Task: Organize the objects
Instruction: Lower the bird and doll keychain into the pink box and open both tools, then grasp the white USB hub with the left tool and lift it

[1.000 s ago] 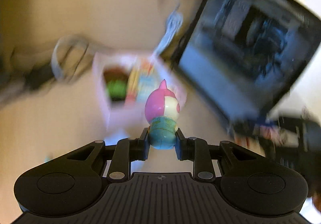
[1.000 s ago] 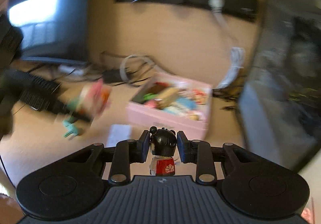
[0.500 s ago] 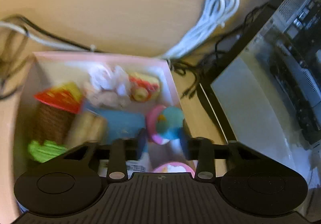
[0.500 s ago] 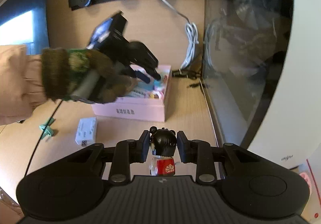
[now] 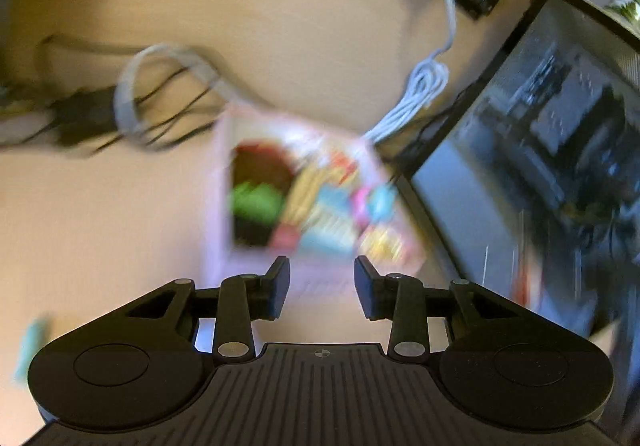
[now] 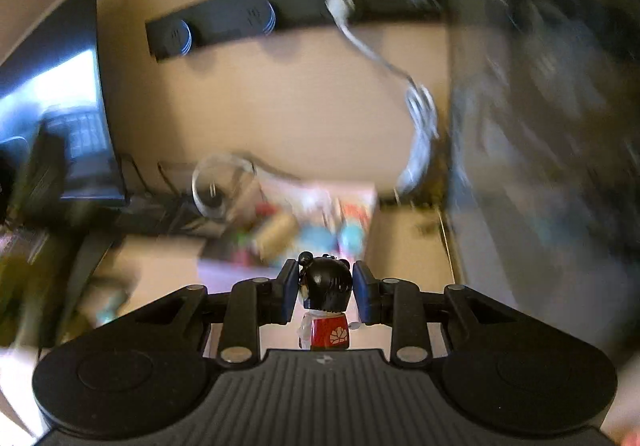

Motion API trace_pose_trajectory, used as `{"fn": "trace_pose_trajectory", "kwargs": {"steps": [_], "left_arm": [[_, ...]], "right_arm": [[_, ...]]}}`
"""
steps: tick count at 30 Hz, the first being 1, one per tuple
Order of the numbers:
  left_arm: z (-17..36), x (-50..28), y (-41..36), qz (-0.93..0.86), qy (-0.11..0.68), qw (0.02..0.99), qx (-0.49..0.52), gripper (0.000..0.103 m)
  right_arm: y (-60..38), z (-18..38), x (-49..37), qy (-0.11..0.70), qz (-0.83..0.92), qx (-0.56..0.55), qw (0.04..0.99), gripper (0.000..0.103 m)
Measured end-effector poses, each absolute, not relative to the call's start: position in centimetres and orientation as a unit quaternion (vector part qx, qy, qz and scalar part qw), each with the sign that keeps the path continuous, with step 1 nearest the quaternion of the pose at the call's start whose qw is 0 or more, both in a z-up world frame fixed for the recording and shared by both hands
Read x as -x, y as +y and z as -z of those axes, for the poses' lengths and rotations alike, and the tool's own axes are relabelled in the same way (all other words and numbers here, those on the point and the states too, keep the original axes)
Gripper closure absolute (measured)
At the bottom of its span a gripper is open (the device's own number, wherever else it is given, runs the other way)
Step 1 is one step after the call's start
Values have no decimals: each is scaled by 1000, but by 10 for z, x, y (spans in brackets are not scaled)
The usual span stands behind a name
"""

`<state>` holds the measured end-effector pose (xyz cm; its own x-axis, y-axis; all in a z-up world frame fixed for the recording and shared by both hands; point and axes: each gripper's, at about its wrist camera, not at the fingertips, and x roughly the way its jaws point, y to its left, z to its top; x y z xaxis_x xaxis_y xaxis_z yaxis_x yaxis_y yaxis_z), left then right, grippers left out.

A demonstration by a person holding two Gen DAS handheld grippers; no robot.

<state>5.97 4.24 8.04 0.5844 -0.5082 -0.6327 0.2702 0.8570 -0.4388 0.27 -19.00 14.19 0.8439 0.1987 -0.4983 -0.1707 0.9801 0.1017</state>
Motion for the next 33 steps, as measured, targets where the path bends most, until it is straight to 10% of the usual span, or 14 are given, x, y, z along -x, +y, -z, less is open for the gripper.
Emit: {"fn": "trace_pose_trajectory", "kwargs": {"steps": [12,16,33], "left_arm": [[-36,34,138,98,456,860,209,64],[-26,37,139,106,469,851,209,64],[-51,18,144,33,430,880,200,64]], "right_arm": [[-165,-174,-176,238,-86,-70,965,63],[-165,-173,-159,236,-82,-89,964,42],[-112,-76,-28,360,-124,29,924,32]]}}
